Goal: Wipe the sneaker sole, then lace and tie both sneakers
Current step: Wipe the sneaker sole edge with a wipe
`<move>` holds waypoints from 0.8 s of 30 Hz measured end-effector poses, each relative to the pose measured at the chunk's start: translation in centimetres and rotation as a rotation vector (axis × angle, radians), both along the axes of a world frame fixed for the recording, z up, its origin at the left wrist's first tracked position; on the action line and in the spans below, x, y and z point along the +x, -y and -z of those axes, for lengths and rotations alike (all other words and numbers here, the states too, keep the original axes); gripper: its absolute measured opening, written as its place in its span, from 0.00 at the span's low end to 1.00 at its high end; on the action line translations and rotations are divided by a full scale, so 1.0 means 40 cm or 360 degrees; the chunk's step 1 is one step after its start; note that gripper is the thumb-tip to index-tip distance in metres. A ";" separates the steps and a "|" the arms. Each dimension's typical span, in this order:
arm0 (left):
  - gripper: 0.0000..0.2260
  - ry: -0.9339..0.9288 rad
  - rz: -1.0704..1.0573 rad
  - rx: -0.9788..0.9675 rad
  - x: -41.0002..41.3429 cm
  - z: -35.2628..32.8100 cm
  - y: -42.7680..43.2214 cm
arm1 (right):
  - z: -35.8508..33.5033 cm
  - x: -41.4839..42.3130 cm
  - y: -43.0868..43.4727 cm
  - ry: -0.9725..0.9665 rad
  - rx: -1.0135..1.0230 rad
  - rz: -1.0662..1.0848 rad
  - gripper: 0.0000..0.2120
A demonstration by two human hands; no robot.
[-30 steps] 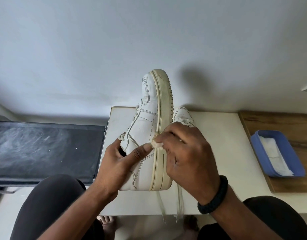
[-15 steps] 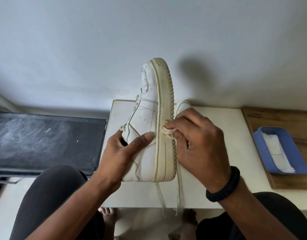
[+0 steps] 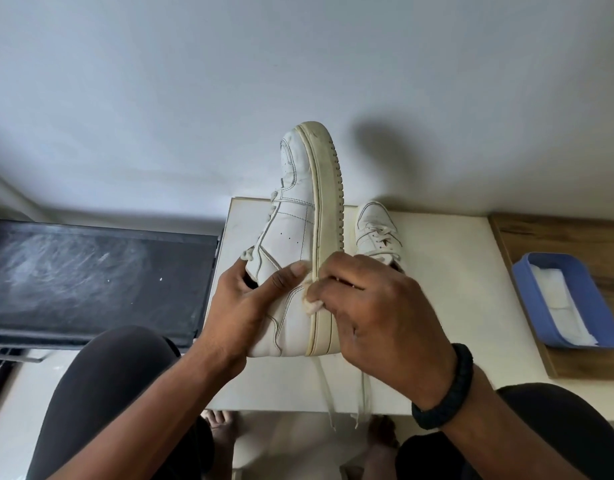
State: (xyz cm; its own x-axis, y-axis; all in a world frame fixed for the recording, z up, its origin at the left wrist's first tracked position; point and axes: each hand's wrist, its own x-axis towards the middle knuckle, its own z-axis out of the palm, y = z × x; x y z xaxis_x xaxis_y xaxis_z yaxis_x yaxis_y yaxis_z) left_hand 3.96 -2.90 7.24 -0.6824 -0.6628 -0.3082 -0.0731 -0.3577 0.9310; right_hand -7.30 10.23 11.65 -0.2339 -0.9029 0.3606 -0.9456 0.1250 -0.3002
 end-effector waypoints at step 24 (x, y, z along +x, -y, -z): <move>0.09 0.0028 -0.0144 0.0043 -0.014 0.006 0.008 | 0.056 0.007 -0.041 0.0103 -0.0177 0.0323 0.11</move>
State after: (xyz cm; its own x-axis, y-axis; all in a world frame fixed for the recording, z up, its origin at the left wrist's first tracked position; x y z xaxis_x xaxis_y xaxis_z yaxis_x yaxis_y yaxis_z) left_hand 3.41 -3.23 7.01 -0.6143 -0.7128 -0.3384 -0.0557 -0.3886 0.9197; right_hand -7.02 11.86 9.41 -0.4321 -0.7906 0.4339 -0.8830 0.2731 -0.3817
